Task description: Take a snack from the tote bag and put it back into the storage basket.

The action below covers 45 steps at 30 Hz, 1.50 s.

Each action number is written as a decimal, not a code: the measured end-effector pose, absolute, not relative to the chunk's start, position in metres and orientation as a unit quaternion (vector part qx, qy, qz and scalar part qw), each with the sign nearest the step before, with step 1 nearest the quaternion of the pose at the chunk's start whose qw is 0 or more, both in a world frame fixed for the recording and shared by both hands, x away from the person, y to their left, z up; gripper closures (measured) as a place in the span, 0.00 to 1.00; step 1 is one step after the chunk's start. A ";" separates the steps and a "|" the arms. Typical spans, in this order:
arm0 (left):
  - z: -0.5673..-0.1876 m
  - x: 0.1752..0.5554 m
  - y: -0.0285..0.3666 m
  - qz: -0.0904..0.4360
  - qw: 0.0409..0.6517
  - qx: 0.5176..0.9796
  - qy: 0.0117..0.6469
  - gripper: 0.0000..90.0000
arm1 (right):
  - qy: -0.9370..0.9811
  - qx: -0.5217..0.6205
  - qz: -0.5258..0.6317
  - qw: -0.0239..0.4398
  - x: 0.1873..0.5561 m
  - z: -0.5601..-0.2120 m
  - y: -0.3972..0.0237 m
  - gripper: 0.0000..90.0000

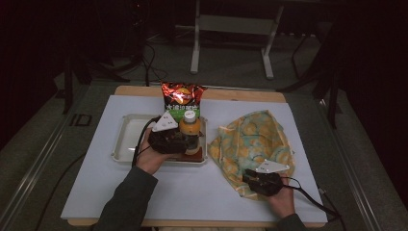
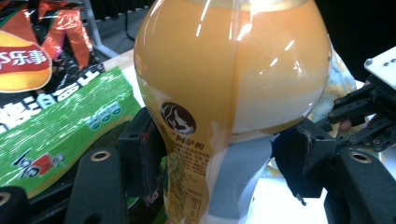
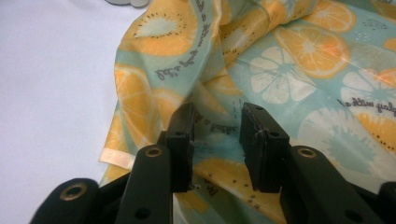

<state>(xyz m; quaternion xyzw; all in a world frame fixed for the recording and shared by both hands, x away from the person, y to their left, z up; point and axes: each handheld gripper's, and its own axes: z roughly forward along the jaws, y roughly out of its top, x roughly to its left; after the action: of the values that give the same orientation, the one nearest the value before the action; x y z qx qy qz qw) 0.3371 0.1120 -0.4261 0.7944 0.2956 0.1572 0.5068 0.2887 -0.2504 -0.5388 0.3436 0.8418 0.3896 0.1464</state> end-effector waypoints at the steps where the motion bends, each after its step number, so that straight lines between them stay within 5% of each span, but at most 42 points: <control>1: -0.426 0.337 0.113 0.158 0.506 0.795 0.297 0.42 | 0.842 0.344 0.389 0.146 0.289 -0.539 -0.250 0.72; 45: -0.436 0.323 0.175 0.194 0.496 0.774 0.344 0.42 | 0.842 0.344 0.390 0.144 0.289 -0.539 -0.251 0.72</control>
<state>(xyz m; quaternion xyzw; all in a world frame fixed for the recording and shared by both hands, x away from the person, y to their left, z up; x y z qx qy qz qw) 0.3233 0.1750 -0.4356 0.7737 0.3439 0.1935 0.4957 0.2890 -0.2509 -0.5388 0.3441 0.8419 0.3898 0.1445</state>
